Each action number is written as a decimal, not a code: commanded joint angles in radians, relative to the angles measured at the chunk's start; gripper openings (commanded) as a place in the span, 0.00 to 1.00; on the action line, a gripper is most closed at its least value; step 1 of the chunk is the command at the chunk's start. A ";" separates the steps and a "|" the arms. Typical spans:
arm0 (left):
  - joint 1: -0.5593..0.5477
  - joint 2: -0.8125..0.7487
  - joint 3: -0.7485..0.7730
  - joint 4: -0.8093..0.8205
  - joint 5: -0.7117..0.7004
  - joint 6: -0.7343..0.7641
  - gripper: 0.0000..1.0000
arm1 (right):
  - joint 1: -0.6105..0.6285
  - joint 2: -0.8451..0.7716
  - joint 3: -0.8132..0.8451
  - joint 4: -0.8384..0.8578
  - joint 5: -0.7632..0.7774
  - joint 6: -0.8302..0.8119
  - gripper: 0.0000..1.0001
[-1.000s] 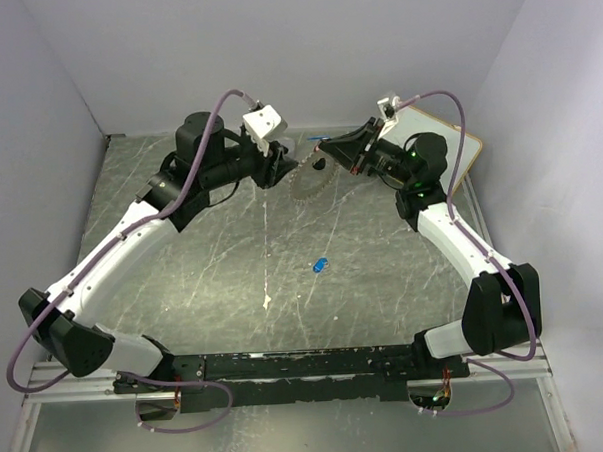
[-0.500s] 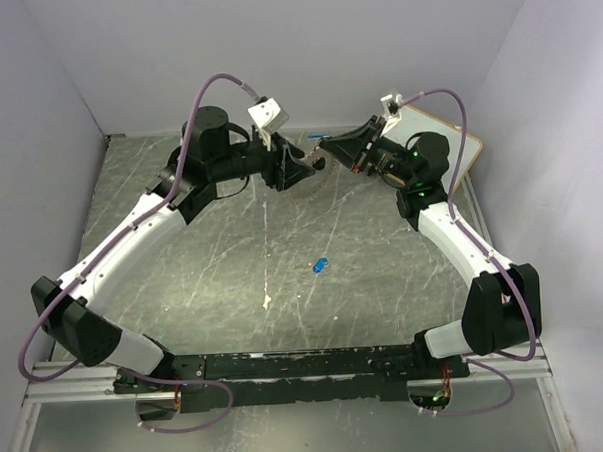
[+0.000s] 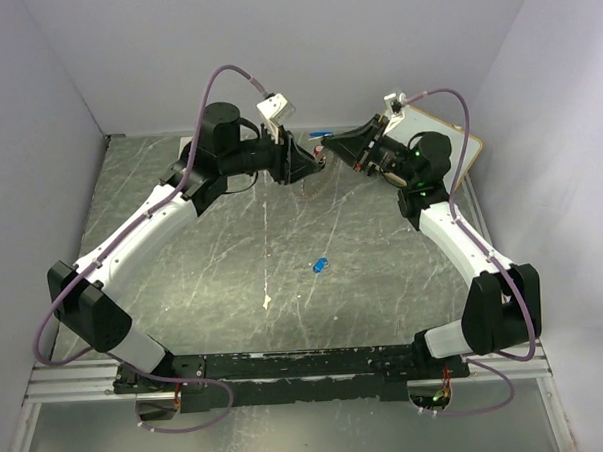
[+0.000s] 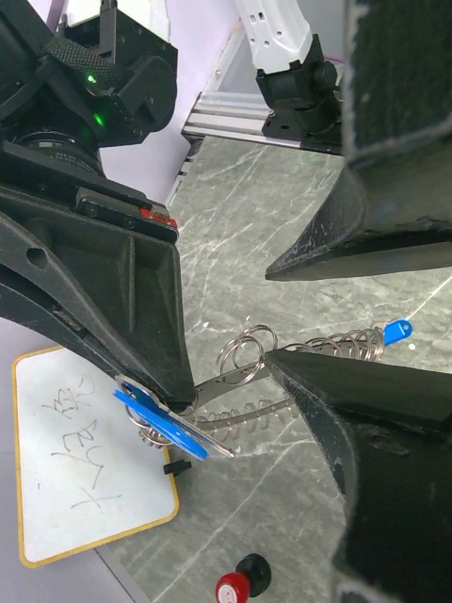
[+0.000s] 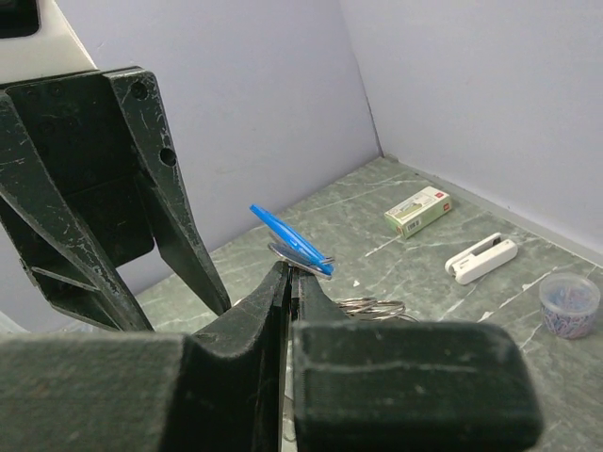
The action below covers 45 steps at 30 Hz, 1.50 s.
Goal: Put the keys on the keyring
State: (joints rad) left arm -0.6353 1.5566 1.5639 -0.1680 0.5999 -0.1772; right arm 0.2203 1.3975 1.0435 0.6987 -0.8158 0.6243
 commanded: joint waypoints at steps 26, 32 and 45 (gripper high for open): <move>0.059 -0.078 -0.133 0.251 -0.091 -0.165 0.70 | -0.001 -0.065 0.007 0.043 0.010 -0.004 0.00; 0.059 -0.078 -0.148 0.296 -0.053 -0.220 0.71 | -0.001 -0.066 0.007 0.033 0.033 0.000 0.00; 0.059 -0.103 -0.183 0.307 -0.091 -0.213 0.73 | 0.015 -0.072 0.020 -0.039 0.180 0.034 0.00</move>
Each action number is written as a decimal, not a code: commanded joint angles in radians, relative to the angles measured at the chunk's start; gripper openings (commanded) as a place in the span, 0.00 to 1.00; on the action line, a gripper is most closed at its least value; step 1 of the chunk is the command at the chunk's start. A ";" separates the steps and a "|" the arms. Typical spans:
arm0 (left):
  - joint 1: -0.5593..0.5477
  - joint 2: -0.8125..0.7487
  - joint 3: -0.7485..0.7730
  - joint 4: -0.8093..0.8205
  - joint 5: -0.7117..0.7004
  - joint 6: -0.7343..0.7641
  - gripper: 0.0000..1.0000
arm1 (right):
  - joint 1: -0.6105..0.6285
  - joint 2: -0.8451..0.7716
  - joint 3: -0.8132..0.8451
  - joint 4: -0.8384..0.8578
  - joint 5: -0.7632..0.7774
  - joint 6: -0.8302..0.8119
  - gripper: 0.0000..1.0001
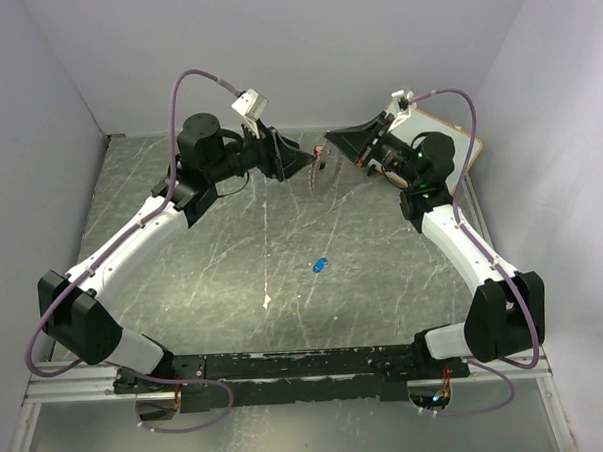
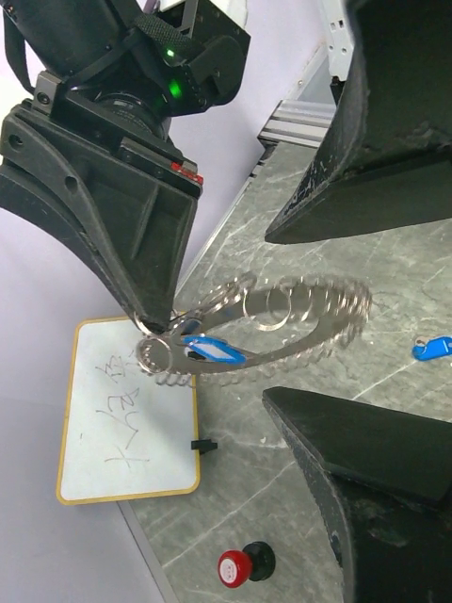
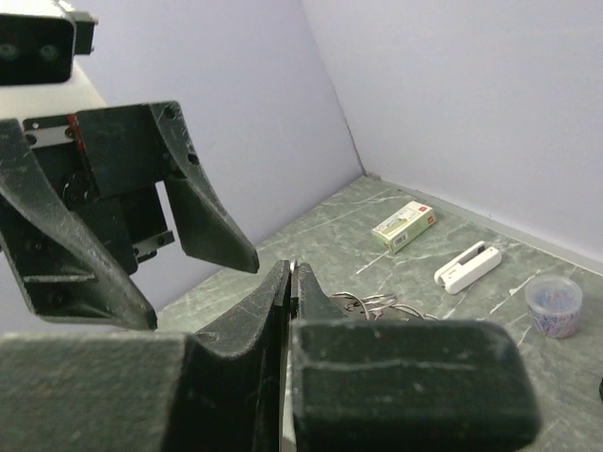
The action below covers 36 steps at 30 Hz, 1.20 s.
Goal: Put the keys on the keyring
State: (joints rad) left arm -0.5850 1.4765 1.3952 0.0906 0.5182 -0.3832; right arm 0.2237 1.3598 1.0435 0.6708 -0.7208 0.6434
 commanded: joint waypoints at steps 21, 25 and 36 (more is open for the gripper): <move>0.007 0.048 0.003 0.124 0.047 -0.042 0.75 | 0.080 -0.029 0.045 -0.080 0.164 -0.014 0.00; 0.007 0.059 0.012 0.123 0.057 -0.045 0.74 | 0.089 -0.028 0.048 -0.088 0.173 -0.018 0.00; 0.004 0.076 0.015 0.114 0.051 -0.042 0.61 | 0.110 -0.024 0.057 -0.095 0.194 -0.022 0.00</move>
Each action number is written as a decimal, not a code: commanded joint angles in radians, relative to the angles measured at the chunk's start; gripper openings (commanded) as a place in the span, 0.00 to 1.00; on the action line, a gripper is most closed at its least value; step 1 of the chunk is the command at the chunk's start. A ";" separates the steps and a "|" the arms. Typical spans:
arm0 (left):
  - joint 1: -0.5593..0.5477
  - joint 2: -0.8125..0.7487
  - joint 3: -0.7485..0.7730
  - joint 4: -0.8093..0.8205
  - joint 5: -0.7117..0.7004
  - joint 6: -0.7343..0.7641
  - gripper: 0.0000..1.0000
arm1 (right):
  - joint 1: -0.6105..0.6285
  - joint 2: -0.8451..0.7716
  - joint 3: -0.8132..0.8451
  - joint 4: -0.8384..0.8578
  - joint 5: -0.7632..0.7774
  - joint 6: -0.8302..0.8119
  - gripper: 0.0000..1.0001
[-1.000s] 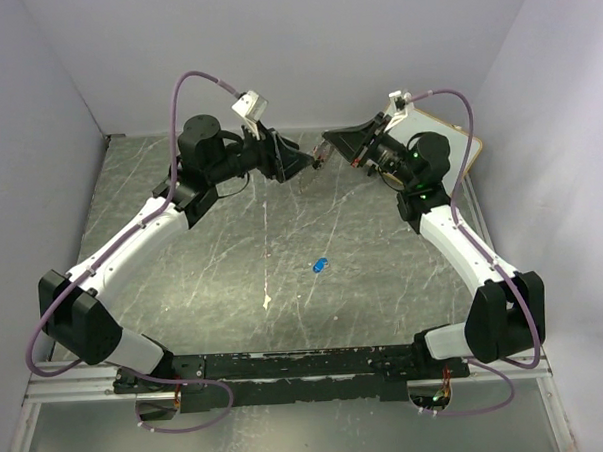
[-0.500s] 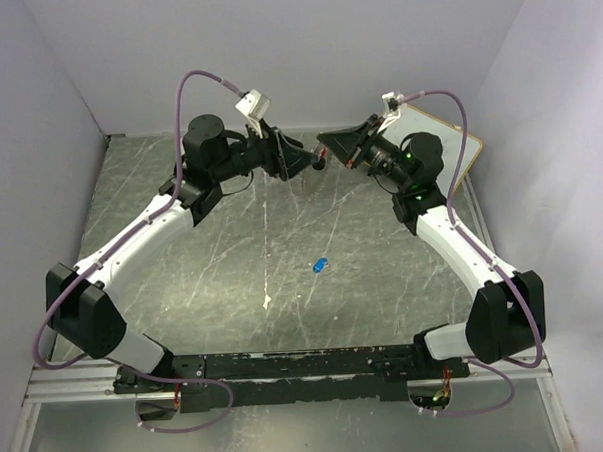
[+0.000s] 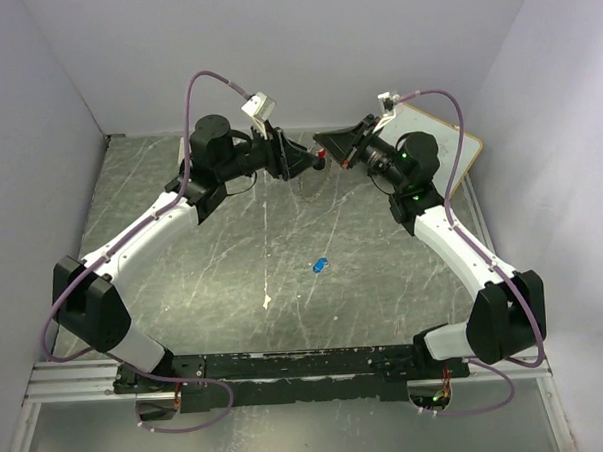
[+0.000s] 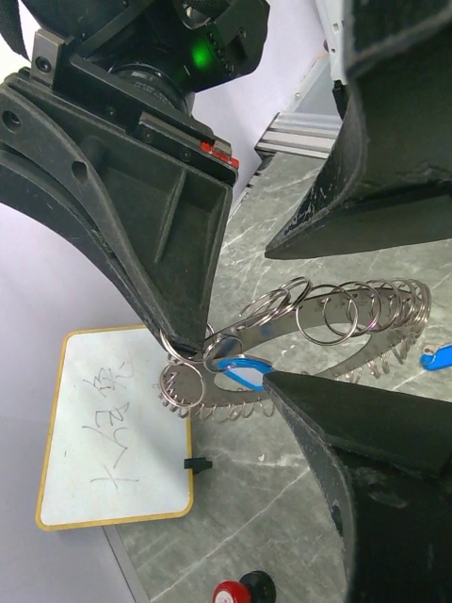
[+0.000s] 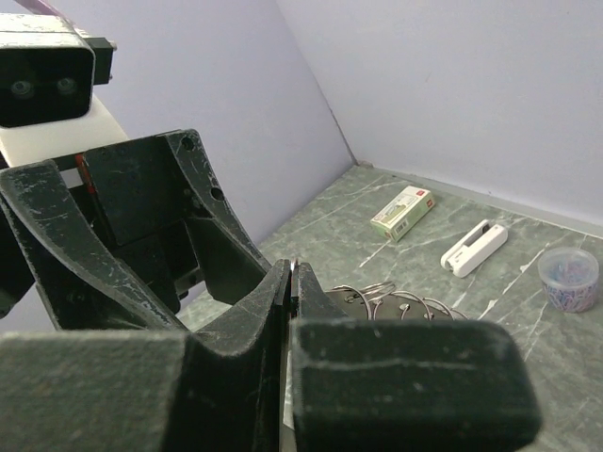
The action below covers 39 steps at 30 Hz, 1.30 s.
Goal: Put the keys on the keyring
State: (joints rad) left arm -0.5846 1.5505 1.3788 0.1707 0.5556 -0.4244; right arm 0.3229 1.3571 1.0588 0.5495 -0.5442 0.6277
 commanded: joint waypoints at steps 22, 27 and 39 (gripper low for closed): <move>0.003 -0.014 0.016 0.009 -0.010 0.025 0.07 | 0.026 -0.033 0.030 -0.006 0.048 -0.039 0.00; 0.003 -0.013 0.018 0.007 0.001 0.024 0.28 | 0.027 -0.038 0.029 -0.015 0.059 -0.055 0.00; 0.003 -0.022 0.006 0.014 0.010 0.027 0.34 | 0.027 -0.039 0.028 -0.015 0.053 -0.058 0.00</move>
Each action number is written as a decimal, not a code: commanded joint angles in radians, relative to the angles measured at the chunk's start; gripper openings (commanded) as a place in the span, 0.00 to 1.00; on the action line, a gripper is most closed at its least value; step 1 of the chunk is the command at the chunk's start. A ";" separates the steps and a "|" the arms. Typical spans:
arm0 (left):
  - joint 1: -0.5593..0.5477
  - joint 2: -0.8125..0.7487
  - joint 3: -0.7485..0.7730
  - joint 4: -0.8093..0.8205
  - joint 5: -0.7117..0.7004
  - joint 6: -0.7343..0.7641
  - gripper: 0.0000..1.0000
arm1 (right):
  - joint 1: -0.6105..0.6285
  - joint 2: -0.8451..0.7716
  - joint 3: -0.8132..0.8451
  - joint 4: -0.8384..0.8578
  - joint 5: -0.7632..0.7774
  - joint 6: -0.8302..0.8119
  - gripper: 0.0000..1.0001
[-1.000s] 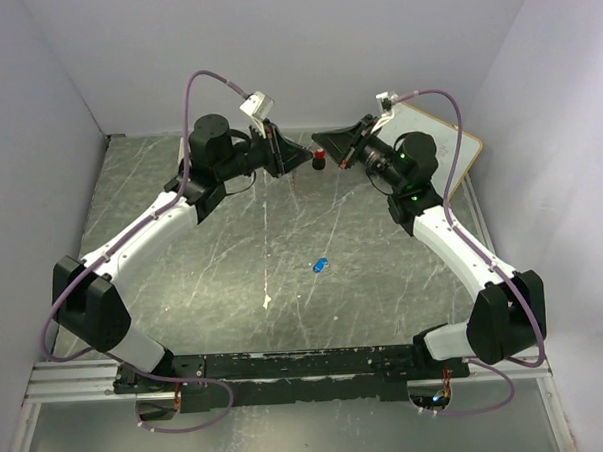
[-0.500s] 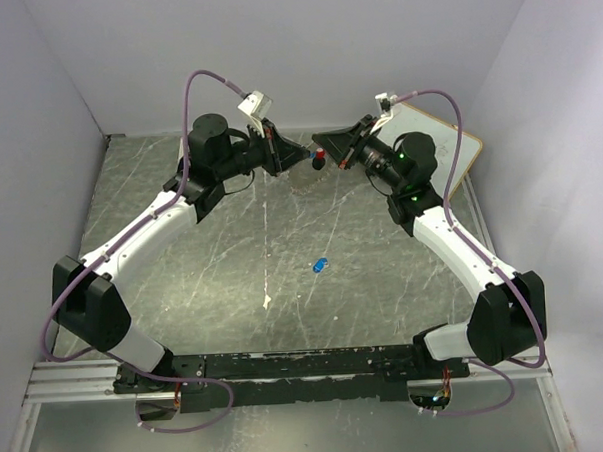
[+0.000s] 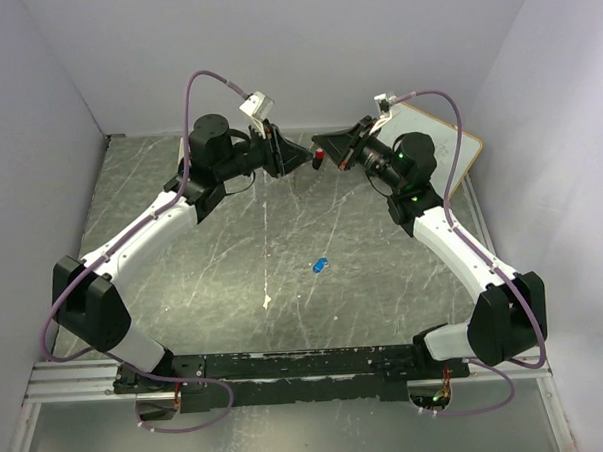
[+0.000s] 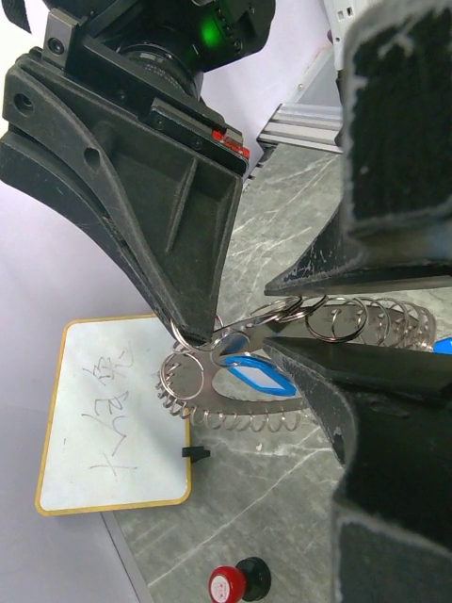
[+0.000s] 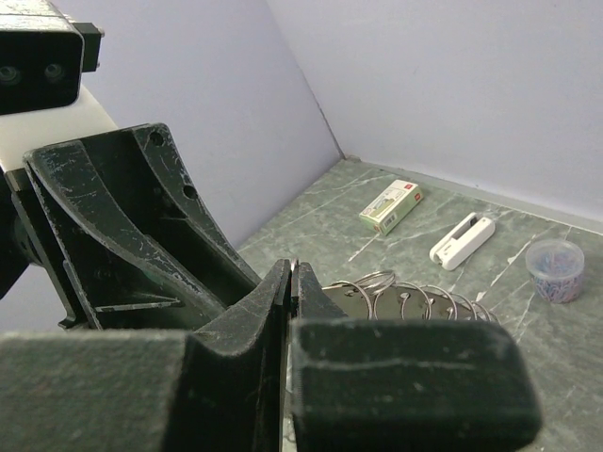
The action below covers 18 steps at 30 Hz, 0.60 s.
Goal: Put the keys on the keyring
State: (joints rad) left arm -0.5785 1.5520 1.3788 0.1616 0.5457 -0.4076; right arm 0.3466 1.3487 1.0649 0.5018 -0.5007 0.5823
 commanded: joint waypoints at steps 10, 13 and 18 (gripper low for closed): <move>-0.003 -0.026 0.003 0.010 0.025 0.018 0.10 | 0.004 -0.038 0.021 0.024 0.016 -0.023 0.00; -0.003 -0.027 0.002 0.011 0.022 0.019 0.07 | 0.004 -0.039 0.020 0.022 0.017 -0.024 0.00; -0.003 -0.030 0.000 0.009 0.018 0.020 0.07 | 0.004 -0.040 0.020 0.019 0.017 -0.027 0.00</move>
State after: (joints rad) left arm -0.5766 1.5505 1.3788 0.1612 0.5438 -0.3969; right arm 0.3466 1.3415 1.0649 0.4873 -0.4969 0.5629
